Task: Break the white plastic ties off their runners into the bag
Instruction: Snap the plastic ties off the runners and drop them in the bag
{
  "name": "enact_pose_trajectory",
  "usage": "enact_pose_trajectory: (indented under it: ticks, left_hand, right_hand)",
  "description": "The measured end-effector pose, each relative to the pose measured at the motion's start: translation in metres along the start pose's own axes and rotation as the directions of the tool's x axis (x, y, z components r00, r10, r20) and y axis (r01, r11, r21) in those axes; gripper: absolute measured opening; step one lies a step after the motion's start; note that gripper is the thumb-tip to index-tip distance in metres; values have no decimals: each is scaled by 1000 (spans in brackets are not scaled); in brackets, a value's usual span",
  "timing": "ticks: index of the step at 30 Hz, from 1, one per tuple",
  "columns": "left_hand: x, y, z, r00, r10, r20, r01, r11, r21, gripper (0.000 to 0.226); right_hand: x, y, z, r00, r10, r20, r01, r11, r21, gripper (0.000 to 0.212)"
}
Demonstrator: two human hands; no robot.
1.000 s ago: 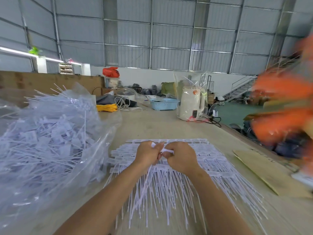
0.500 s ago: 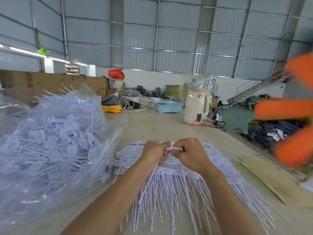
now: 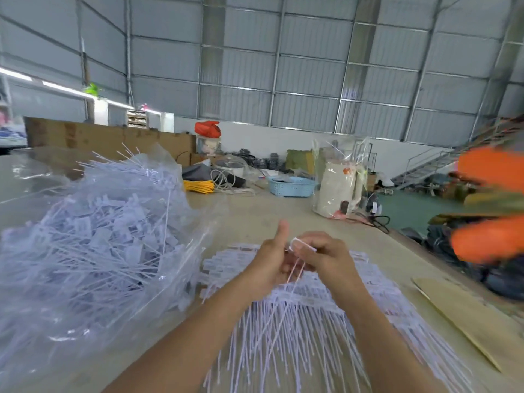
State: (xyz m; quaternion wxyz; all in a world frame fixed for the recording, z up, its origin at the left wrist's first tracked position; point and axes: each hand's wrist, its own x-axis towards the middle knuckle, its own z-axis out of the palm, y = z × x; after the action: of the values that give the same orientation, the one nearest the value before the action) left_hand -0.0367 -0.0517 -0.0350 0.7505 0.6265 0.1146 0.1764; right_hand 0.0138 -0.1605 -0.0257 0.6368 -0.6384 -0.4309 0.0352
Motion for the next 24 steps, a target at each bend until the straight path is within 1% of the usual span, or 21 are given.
enact_pose_trajectory:
  ticks: [2,3,4,6,7,8,9,11,12,13,14,15,16,17,18,19,20,21,22,23,24]
  left_hand:
    - [-4,-1,5,992,-48,118,47,999,7,68]
    - [-7,-2,5,986,-52,156,47,998,38,61]
    - [-11,-2,5,982,-38,183,27,998,63,50]
    - [-19,2,6,977,18,215,-35,997,73,25]
    - [-23,6,8,976,36,214,-56,994,92,18]
    - [-28,11,9,979,45,201,-75,987,142,17]
    - [-34,17,12,981,57,185,-97,972,213,19]
    - [-50,37,17,979,114,166,-165,927,337,23]
    - [-60,52,19,972,176,156,-223,903,368,24]
    - [-73,69,18,950,271,155,-311,870,384,24]
    - [-86,88,15,906,396,152,-423,816,393,24]
    - [-101,110,9,835,533,136,-536,736,414,24]
    - [-116,133,-1,739,666,103,-630,628,457,26]
    - [-129,154,-13,625,778,69,-687,506,521,28]
    - [-141,173,-28,519,854,39,-700,398,592,28]
    - [-150,187,-44,445,895,15,-684,329,651,27]
    - [-157,197,-61,416,909,-8,-643,301,704,27]
    - [-160,202,-78,427,904,-35,-572,300,764,27]
    - [-159,201,-92,482,874,-68,-449,313,837,28]
    - [-156,195,-106,574,811,-112,-282,325,903,25]
    - [-150,184,-119,682,710,-175,-105,332,937,19]
  right_hand:
    - [1,8,2,991,-17,-134,-7,984,-175,17]
    - [2,9,1,983,-17,-182,-19,981,-196,13]
    - [2,12,0,981,-3,-195,-31,985,-171,12]
    - [2,15,-3,991,13,-134,-20,998,-58,16]
    - [1,14,-4,995,16,-97,-17,1000,-6,15]
    - [1,14,-5,997,29,-72,-24,998,62,11]
    - [0,14,-6,997,53,-58,-43,987,154,11]
    - [2,17,-9,993,110,-48,-87,937,337,23]
    - [4,17,-11,989,136,-59,-105,923,371,24]
    - [5,17,-11,984,152,-91,-112,932,344,23]
    - [4,17,-10,979,154,-134,-112,954,277,23]
    - [4,17,-8,975,147,-167,-112,973,201,22]
    - [2,17,-5,976,134,-169,-111,984,141,22]
    - [1,16,-1,983,119,-142,-106,990,94,22]
    - [-1,16,3,989,101,-107,-96,994,54,21]
    - [-2,15,5,993,83,-80,-82,997,15,19]
    - [-3,15,7,995,71,-65,-72,997,-19,17]
    - [-3,15,8,996,64,-61,-67,997,-47,16]
    - [-3,16,9,997,56,-58,-60,995,-77,15]
    - [-4,18,10,997,51,-53,-56,993,-109,14]
    - [-4,20,11,997,54,-49,-60,989,-134,13]
